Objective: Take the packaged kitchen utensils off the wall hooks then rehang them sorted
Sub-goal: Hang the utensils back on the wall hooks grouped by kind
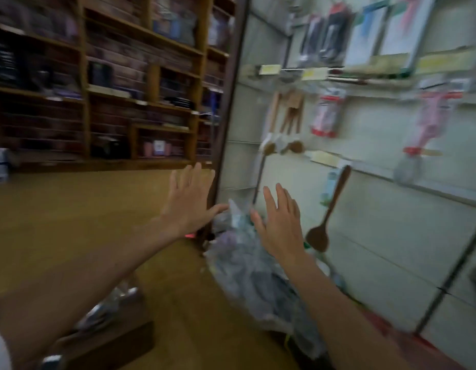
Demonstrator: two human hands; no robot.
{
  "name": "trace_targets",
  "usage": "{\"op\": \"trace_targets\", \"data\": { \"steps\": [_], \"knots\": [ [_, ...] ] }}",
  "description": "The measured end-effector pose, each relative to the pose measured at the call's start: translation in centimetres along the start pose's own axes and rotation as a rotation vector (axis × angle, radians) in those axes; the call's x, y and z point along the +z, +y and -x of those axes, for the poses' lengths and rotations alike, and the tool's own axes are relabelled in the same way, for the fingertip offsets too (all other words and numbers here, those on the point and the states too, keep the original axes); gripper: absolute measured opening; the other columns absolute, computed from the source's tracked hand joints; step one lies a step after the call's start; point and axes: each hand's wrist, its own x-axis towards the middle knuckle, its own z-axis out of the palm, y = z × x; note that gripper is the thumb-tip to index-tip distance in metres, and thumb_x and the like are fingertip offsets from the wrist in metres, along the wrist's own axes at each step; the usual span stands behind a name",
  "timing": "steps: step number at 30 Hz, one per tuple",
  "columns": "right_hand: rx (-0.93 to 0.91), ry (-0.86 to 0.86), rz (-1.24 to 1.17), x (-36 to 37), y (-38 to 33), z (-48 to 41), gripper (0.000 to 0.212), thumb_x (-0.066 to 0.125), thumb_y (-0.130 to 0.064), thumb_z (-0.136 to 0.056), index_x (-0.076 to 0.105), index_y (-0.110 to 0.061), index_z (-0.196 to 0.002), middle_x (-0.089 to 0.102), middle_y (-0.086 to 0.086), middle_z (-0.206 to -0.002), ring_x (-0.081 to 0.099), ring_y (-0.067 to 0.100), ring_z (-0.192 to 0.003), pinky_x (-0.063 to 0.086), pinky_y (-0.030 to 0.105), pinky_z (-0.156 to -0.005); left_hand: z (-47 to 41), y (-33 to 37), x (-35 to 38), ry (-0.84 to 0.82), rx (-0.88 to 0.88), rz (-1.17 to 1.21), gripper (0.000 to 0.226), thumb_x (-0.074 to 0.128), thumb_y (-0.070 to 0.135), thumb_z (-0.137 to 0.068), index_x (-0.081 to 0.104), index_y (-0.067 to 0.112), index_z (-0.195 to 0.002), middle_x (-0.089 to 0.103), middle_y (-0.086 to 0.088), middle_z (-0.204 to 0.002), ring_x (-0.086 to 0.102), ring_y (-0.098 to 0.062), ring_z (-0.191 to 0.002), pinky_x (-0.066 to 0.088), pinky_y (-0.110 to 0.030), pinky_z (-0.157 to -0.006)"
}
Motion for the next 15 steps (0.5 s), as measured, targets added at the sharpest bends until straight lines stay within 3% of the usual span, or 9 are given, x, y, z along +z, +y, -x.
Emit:
{"op": "trace_targets", "data": {
  "steps": [2, 5, 9, 15],
  "knots": [
    [-0.048, -0.029, -0.046, 3.1, -4.6, -0.8, 0.076, 0.018, -0.063, -0.095, 0.032, -0.017, -0.155, 0.024, 0.015, -0.162, 0.021, 0.033, -0.150, 0.020, 0.049, -0.120, 1.5, -5.6, -0.2, -0.026, -0.071, -0.029, 0.091, 0.032, 0.078, -0.086, 0.016, 0.021, -0.156, 0.010, -0.017, -0.162, 0.008, -0.035, -0.150, 0.006, -0.055, -0.120],
    [-0.106, -0.046, -0.115, 7.6, -10.7, -1.5, 0.074, 0.024, -0.062, -0.096, 0.038, -0.016, -0.152, 0.031, 0.016, -0.159, 0.028, 0.034, -0.147, 0.026, 0.051, -0.118, 3.7, -12.8, -0.1, -0.036, -0.159, -0.114, 0.094, 0.027, 0.080, -0.085, 0.012, 0.020, -0.156, 0.009, -0.016, -0.163, 0.008, -0.035, -0.150, 0.006, -0.055, -0.120],
    [-0.184, -0.127, -0.146, 13.3, -17.5, -1.1, 0.073, 0.024, -0.061, -0.096, 0.034, -0.018, -0.154, 0.026, 0.012, -0.162, 0.022, 0.031, -0.149, 0.016, 0.047, -0.120, 7.2, -20.0, 1.6, -0.078, -0.237, -0.157, 0.092, 0.028, 0.078, -0.087, 0.014, 0.019, -0.156, 0.014, -0.017, -0.161, 0.012, -0.036, -0.148, 0.010, -0.058, -0.118],
    [-0.267, -0.260, -0.170, 22.3, -25.3, 0.6, 0.073, 0.027, -0.061, -0.096, 0.039, -0.015, -0.150, 0.032, 0.017, -0.159, 0.031, 0.036, -0.145, 0.030, 0.053, -0.116, 12.3, -27.9, 6.4, -0.159, -0.339, -0.127, 0.088, 0.031, 0.074, -0.089, 0.015, 0.018, -0.155, 0.018, -0.016, -0.159, 0.014, -0.036, -0.147, 0.012, -0.059, -0.118]
  ]
}}
